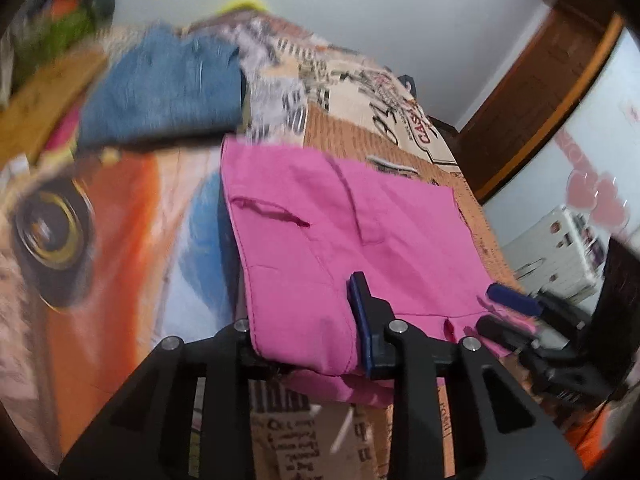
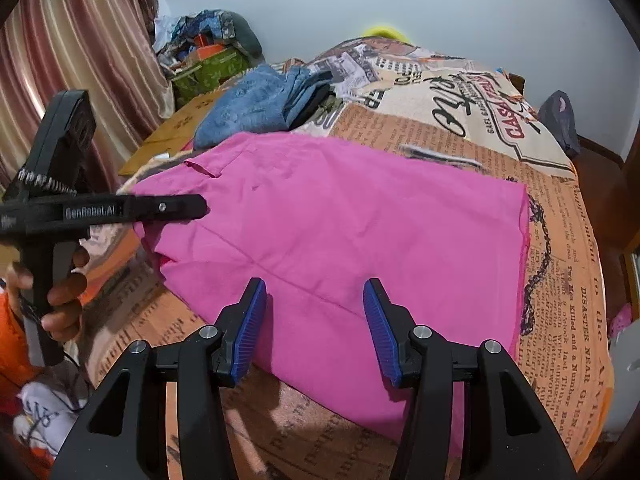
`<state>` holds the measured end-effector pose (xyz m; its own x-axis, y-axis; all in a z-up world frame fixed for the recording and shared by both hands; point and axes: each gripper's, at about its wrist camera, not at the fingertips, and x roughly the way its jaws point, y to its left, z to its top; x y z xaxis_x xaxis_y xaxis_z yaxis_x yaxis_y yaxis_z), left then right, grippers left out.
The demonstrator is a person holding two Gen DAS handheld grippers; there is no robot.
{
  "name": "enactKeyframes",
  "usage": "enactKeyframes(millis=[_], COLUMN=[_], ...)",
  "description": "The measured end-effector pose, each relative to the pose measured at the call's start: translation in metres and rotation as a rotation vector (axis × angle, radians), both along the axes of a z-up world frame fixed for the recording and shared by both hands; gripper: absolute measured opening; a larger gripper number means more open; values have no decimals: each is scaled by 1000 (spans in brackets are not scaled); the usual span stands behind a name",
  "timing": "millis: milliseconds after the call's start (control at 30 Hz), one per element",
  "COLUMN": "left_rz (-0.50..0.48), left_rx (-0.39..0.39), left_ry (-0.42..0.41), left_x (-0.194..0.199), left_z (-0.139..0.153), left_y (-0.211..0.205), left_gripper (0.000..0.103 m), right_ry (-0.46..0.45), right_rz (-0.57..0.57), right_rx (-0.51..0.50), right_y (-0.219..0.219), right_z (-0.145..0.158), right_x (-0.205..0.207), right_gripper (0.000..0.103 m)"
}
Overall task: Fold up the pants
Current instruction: 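Grasp the pants edge with the left gripper and fold it over the pants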
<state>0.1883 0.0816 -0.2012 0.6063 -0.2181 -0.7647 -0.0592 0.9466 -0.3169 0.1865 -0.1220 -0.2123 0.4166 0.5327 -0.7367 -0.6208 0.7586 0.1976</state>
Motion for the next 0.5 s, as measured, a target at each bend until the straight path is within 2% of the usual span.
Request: enactKeyframes(millis=[100, 233, 367, 500], left_rz=[9, 22, 20, -23], left_rx=[134, 240, 298, 331], left_ry=[-61, -114, -165, -208], left_x=[-9, -19, -30, -39], left_z=[22, 43, 60, 72], left_y=[-4, -2, -4, -15], left_gripper=[29, 29, 29, 29], right_ry=[-34, -74, -67, -39], right_rz=[7, 26, 62, 152], right_rx=[12, 21, 34, 17], right_y=[3, 16, 39, 71], right_z=[12, 24, 23, 12], right_x=[1, 7, 16, 12], right_gripper=[47, 47, 47, 47])
